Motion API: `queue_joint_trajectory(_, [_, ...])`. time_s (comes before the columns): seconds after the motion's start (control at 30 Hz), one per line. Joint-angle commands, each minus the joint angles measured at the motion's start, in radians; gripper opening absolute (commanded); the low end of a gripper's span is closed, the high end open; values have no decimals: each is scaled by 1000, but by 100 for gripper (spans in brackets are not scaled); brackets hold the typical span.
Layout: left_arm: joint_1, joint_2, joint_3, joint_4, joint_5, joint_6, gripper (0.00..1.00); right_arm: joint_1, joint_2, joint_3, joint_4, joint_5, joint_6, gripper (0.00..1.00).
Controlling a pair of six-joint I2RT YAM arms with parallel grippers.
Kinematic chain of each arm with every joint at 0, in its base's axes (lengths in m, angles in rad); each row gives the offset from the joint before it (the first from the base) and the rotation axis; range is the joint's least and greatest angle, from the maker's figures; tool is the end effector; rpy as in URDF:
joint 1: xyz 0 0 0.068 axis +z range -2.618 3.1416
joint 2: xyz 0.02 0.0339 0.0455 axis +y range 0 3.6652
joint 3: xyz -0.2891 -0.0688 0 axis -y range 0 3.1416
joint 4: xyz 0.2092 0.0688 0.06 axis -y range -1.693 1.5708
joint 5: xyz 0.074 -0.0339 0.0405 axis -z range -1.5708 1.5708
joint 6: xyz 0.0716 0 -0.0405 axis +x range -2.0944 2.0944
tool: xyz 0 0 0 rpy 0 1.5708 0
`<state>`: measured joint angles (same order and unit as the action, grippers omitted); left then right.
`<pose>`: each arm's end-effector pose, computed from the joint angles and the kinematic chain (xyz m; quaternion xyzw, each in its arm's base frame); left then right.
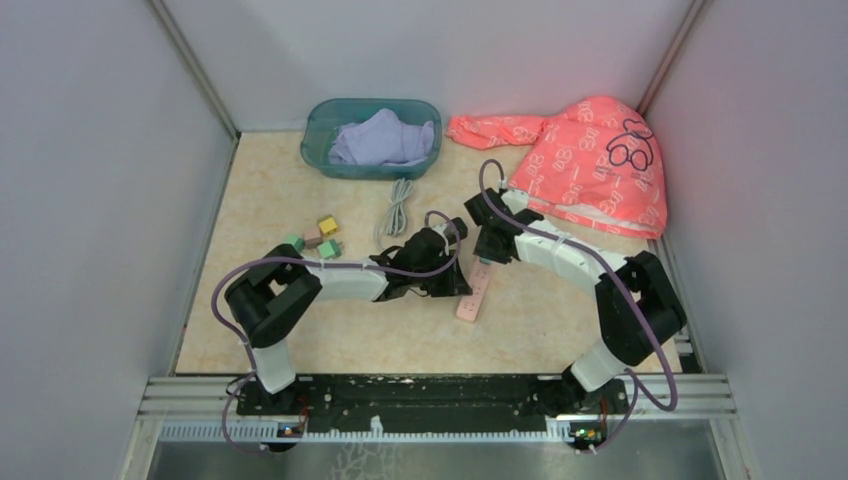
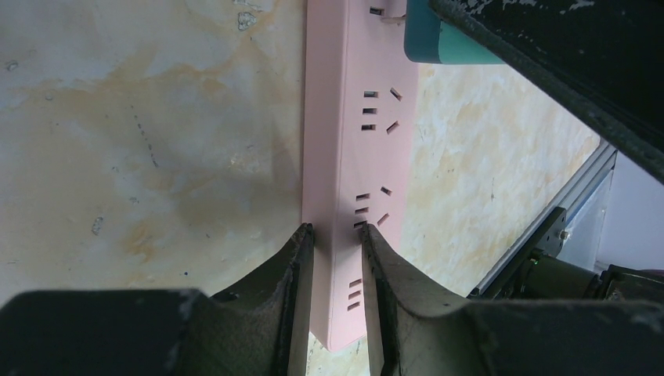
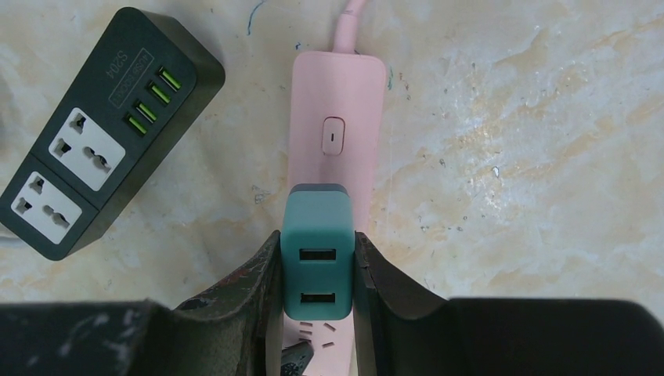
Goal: Insert the plug
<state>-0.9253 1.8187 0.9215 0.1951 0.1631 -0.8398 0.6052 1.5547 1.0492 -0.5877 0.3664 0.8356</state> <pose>0.2186 -0.3096 0.1743 0.0729 0.9018 -0.3709 0.2093 0.2549 0.1451 0.2287 0.1526 0.9441 0.0204 0.2916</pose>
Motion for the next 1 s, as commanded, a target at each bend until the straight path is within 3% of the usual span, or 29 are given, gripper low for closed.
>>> queue_joint_trajectory(0.0, [-42, 48, 6, -28, 66, -8, 33, -5, 26, 40, 9, 1, 8, 0])
queue_joint_trajectory(0.47, [-42, 44, 4, -19, 72, -8, 33, -5, 90, 62, -37, 24, 5, 0])
queue_joint_trajectory(0.97, [-41, 16, -39, 19, 45, -35, 36, 0, 268, 34, -85, 37, -29, 0])
